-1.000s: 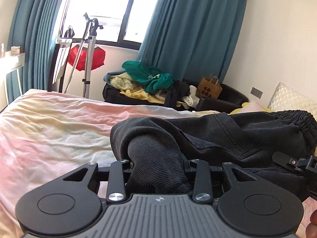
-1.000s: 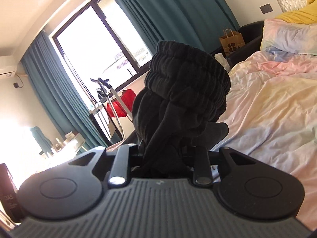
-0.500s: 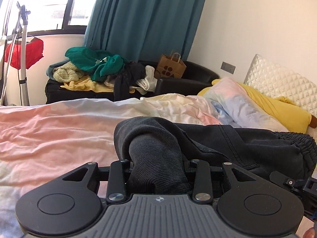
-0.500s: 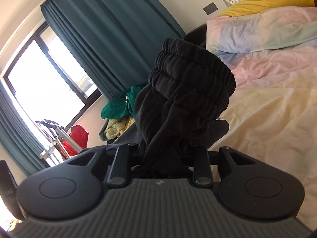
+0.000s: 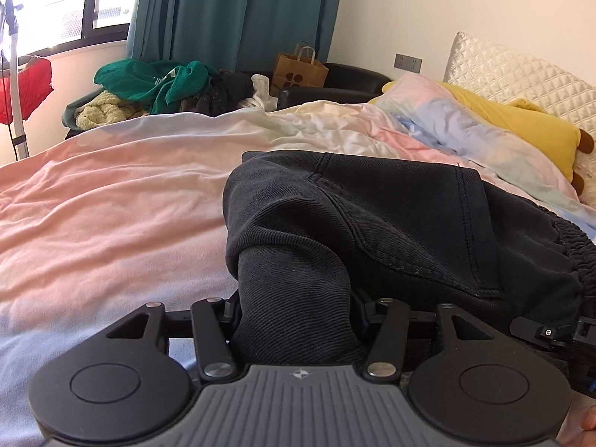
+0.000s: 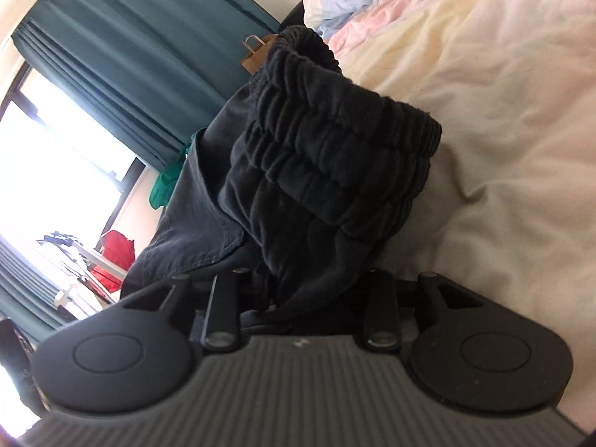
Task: Fold clothes
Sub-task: 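Open both grippers and lift them away from the folded sweatpants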
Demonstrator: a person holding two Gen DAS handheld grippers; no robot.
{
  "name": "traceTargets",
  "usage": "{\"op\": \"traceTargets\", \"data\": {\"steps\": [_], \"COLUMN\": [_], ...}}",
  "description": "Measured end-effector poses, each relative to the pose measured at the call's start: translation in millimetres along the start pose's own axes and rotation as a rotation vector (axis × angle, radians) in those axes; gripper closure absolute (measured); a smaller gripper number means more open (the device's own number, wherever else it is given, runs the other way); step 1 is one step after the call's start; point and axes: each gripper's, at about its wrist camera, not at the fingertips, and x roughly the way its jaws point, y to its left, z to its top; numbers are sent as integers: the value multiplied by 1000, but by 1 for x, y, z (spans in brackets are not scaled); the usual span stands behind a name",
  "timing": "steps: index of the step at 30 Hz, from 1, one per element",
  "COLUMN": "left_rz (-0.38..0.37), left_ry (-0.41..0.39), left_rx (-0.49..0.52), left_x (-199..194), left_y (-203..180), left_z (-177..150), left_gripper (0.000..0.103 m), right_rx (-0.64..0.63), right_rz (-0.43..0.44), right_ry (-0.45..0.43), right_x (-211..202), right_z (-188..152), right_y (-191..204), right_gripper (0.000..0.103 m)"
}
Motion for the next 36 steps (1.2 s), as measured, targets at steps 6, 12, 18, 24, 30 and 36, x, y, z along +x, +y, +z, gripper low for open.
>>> {"op": "traceTargets", "data": {"steps": [6, 12, 18, 24, 30, 36], "left_rz": [53, 53, 56, 64, 95, 124], "left_ry": [9, -54, -121, -194, -260, -308], "left_rx": [-42, -5, 63, 95, 116, 97], "left_x": [-50, -131, -222, -311, -385, -450], "left_y": [-1, -23, -49, -77, -96, -92], "left_z": [14, 22, 24, 15, -5, -33], "left_gripper": [43, 27, 22, 2, 0, 0], "right_rx": [43, -125, -296, -432, -539, -616], "right_rz": [-113, -213, -181, -116, -89, -55], "right_ry": [63, 54, -5, -119, -182, -227], "right_x": [-24, -79, -152, -230, -289, -333], "right_z": [11, 6, 6, 1, -18, -46], "right_y": [14, 57, 103, 159, 197, 222], "right_gripper": [49, 47, 47, 46, 43, 40]}}
